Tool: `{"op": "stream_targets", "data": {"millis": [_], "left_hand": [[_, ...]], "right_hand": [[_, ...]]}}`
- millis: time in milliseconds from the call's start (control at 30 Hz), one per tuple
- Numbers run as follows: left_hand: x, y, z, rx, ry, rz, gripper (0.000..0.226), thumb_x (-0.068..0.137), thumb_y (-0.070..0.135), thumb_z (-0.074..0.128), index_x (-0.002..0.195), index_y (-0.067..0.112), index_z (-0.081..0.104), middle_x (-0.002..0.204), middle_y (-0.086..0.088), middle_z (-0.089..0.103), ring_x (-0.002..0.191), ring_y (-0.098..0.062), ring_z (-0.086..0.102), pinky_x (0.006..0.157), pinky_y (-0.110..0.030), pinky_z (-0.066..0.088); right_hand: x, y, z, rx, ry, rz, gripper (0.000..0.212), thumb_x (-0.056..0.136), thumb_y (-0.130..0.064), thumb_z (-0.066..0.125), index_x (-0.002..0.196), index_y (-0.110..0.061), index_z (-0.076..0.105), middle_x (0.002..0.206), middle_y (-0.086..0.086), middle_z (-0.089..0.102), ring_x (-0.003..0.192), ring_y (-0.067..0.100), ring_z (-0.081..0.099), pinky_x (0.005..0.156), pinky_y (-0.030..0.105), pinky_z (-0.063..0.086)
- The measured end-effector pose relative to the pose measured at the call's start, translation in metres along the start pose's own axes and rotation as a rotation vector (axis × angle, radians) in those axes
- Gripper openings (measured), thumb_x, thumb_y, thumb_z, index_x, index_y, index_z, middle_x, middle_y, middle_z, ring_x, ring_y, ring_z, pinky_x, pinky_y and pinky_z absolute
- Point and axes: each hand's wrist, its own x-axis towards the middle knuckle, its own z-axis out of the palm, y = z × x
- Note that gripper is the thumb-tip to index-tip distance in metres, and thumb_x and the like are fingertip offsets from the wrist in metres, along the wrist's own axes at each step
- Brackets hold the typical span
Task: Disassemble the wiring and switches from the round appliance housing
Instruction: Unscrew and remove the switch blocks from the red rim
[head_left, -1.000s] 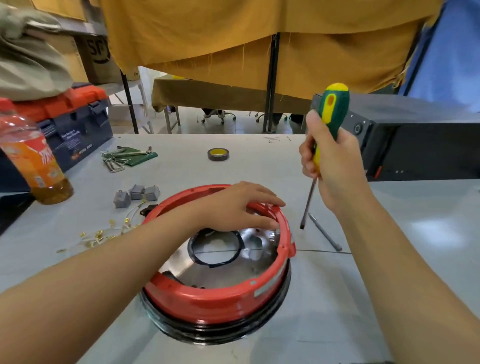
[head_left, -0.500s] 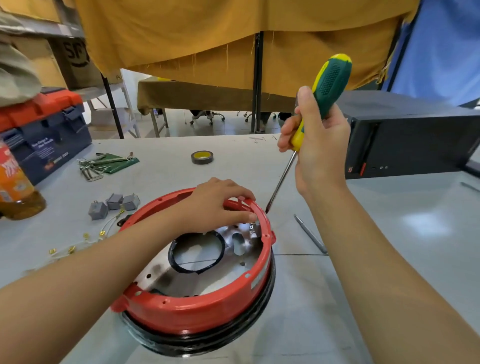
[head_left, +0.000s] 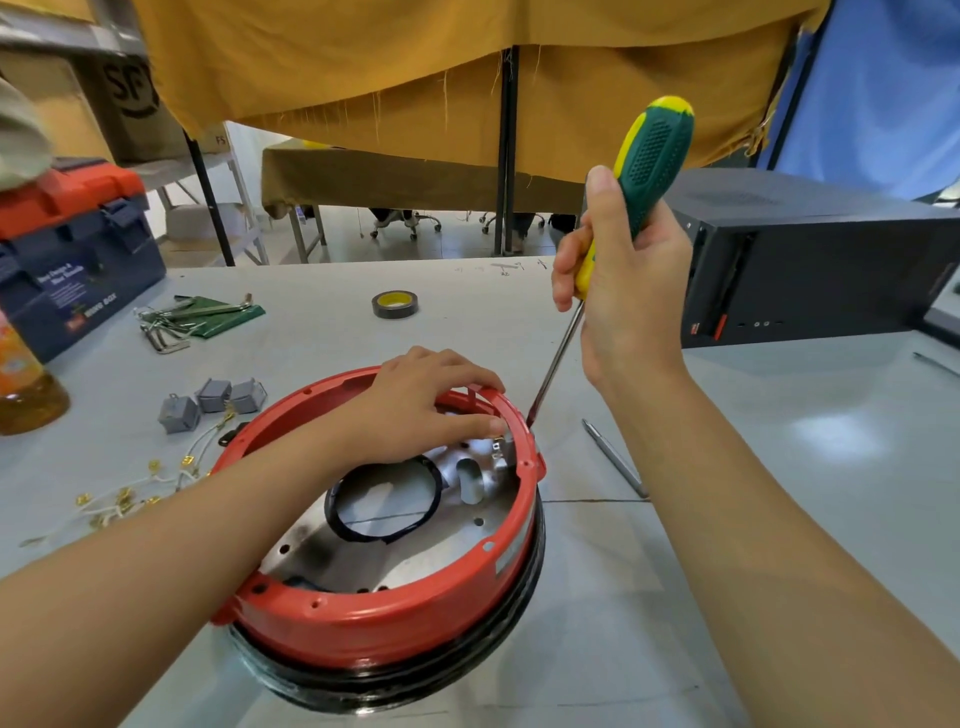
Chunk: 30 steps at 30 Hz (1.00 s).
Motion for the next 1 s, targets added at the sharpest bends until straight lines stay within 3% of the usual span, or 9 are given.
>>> {"op": "stream_targets", "data": {"millis": [267, 533, 634, 767, 900, 1000], "left_hand": [[0.001, 0.001, -0.001, 0.024, -0.014, 0.006, 0.041, 0.085, 0.056, 0.054, 0.124, 0.042, 0.052, 0.125, 0.012, 0.050, 0.117, -0.014, 0.037, 0.104, -0.038, 0.028], [0.007, -0.001, -0.006, 0.093, -0.092, 0.025, 0.045, 0.084, 0.061, 0.048, 0.124, 0.040, 0.050, 0.121, 0.010, 0.050, 0.111, -0.014, 0.041, 0.101, -0.036, 0.028], [0.010, -0.001, -0.005, 0.050, -0.078, 0.082, 0.038, 0.087, 0.052, 0.054, 0.120, 0.032, 0.053, 0.113, 0.012, 0.052, 0.105, -0.009, 0.042, 0.100, -0.028, 0.026], [0.008, 0.000, -0.004, -0.107, -0.079, 0.116, 0.034, 0.088, 0.039, 0.061, 0.119, 0.026, 0.055, 0.108, 0.012, 0.055, 0.099, 0.002, 0.043, 0.084, -0.004, 0.029], [0.009, 0.000, -0.004, -0.074, -0.130, 0.140, 0.031, 0.091, 0.041, 0.056, 0.121, 0.035, 0.055, 0.114, 0.009, 0.055, 0.106, -0.007, 0.043, 0.093, -0.024, 0.031], [0.010, -0.001, -0.003, -0.051, -0.132, 0.126, 0.031, 0.092, 0.046, 0.053, 0.121, 0.034, 0.054, 0.118, 0.006, 0.055, 0.108, -0.010, 0.043, 0.099, -0.031, 0.030]], "right_hand": [[-0.002, -0.002, 0.003, 0.004, -0.022, 0.036, 0.020, 0.098, -0.026, 0.050, 0.082, -0.015, 0.048, 0.048, -0.006, 0.050, 0.039, 0.009, 0.042, 0.037, 0.021, 0.035], [-0.004, -0.002, 0.012, 0.033, -0.154, 0.083, 0.015, 0.099, -0.021, 0.049, 0.085, -0.017, 0.047, 0.053, -0.003, 0.040, 0.040, 0.004, 0.033, 0.037, 0.016, 0.027], [-0.004, -0.002, 0.017, 0.028, -0.158, 0.086, 0.014, 0.099, -0.019, 0.049, 0.085, -0.016, 0.047, 0.053, -0.002, 0.037, 0.040, 0.003, 0.033, 0.037, 0.015, 0.027], [-0.005, 0.000, 0.022, 0.010, -0.175, 0.077, 0.016, 0.099, -0.017, 0.049, 0.083, -0.018, 0.047, 0.051, -0.009, 0.040, 0.040, 0.002, 0.034, 0.038, 0.013, 0.029], [-0.005, 0.002, 0.030, -0.023, -0.216, 0.064, 0.015, 0.098, -0.014, 0.050, 0.083, -0.017, 0.049, 0.049, -0.013, 0.043, 0.040, 0.002, 0.036, 0.039, 0.012, 0.030], [-0.007, 0.004, 0.037, -0.094, -0.276, 0.025, 0.016, 0.097, -0.013, 0.052, 0.082, -0.019, 0.049, 0.051, -0.015, 0.043, 0.041, 0.002, 0.038, 0.040, 0.012, 0.030]]}}
